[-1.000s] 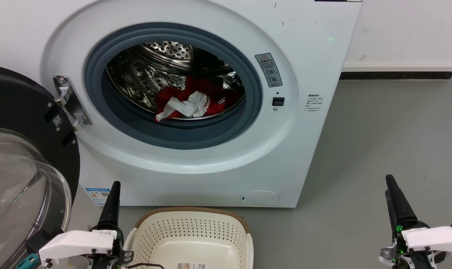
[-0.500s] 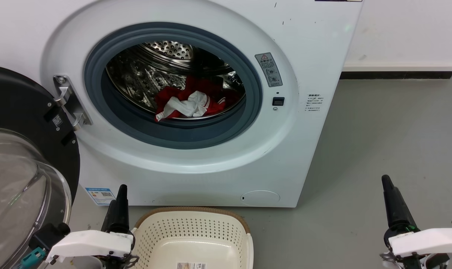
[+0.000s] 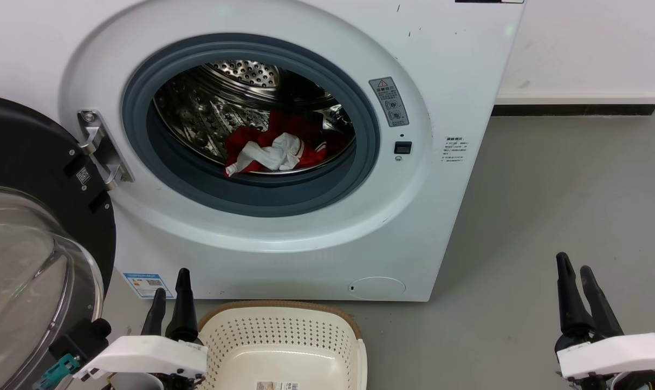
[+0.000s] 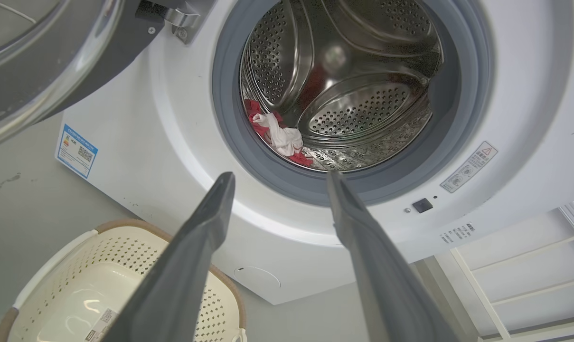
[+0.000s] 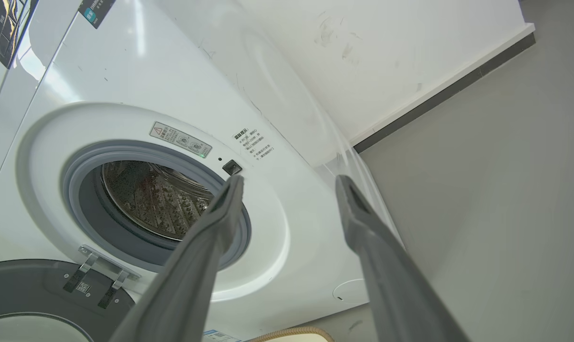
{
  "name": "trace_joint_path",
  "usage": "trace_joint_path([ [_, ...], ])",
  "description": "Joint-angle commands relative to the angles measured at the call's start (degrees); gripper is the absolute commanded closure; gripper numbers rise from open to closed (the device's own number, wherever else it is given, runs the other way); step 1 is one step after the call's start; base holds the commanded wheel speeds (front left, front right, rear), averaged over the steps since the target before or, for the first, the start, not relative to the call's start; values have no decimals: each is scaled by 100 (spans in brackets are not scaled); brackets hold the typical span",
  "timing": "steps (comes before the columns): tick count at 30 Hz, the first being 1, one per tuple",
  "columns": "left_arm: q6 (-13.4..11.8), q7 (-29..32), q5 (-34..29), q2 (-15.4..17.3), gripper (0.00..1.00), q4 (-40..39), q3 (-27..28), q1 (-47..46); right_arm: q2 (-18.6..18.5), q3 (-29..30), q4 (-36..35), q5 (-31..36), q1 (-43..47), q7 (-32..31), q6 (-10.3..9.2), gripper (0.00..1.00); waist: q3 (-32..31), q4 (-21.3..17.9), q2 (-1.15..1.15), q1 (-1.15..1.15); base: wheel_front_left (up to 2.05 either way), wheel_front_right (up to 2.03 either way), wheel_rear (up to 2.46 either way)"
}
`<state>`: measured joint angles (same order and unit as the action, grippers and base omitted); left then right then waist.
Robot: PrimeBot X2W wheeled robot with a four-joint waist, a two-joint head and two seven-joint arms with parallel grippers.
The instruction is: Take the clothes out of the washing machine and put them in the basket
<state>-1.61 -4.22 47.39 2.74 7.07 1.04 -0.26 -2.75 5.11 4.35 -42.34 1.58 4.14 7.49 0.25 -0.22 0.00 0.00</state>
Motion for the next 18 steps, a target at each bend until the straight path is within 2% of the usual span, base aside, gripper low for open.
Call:
trace_joint_path([
  [1,-41,-66,-248,14,0,-121,-23,-6,-22,3,-139,259,38,70,0,0,-2,0,0,0,0,0,0],
  [18,-205,-339,-1456,15,0,-287,-119,163,-22,-55,-402,1525,253,348,0,0,-2,-11,0,0,0,0,0],
])
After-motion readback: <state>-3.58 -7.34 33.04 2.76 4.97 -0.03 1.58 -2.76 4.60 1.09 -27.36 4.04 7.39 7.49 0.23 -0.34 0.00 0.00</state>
